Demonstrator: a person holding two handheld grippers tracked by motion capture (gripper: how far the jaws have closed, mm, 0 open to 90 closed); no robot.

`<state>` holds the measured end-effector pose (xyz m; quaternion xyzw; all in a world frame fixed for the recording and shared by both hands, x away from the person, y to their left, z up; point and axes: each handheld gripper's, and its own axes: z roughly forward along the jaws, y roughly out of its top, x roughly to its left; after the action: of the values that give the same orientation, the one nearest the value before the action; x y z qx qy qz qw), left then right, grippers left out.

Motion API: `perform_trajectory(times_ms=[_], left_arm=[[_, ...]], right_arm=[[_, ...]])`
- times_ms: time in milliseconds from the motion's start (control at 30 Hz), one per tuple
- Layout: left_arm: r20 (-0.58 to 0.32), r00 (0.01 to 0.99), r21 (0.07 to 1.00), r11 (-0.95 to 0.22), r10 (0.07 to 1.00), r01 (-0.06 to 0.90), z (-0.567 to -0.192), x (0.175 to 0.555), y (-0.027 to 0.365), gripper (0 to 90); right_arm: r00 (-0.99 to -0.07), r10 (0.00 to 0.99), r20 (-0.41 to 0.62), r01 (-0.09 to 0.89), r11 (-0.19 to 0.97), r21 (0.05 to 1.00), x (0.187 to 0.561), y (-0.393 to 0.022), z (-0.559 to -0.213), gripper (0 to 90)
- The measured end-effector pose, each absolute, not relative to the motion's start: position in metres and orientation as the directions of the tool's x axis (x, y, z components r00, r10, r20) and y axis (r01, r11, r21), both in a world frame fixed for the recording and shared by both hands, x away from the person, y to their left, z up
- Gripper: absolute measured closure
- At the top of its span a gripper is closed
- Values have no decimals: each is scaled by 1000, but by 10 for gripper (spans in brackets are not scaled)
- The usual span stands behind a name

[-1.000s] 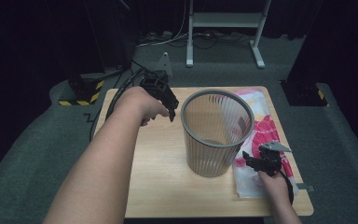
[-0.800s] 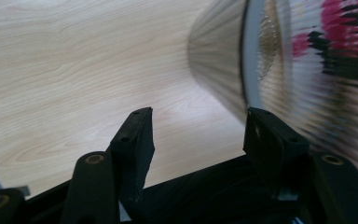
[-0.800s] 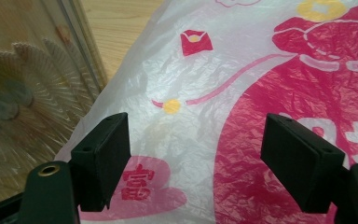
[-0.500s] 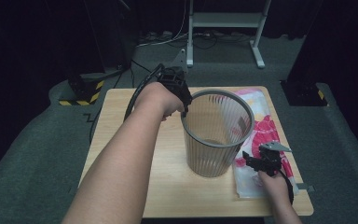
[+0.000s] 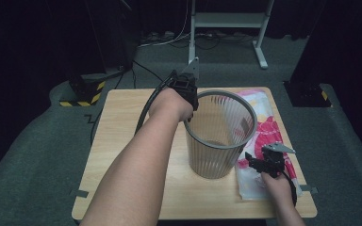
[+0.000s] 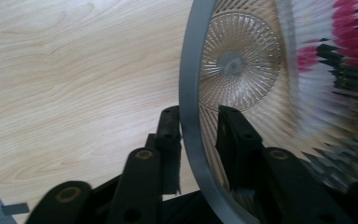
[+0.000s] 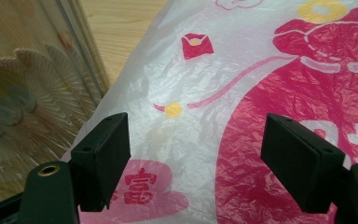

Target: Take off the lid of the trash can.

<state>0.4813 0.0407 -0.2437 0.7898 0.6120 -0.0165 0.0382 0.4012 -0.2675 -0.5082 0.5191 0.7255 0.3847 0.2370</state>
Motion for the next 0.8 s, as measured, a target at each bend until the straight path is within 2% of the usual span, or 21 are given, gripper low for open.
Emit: perform_trajectory(times_ms=[333, 800], left_arm=[[-53, 259, 52, -257, 964, 965, -244, 479, 41, 768], [-151, 217, 132, -197, 965, 971, -234, 478, 56, 801]], right_arm=[[-348, 936, 60, 572, 161, 805, 401, -267, -508, 234], [-350, 935, 54, 574, 169, 802, 402, -266, -509, 232]])
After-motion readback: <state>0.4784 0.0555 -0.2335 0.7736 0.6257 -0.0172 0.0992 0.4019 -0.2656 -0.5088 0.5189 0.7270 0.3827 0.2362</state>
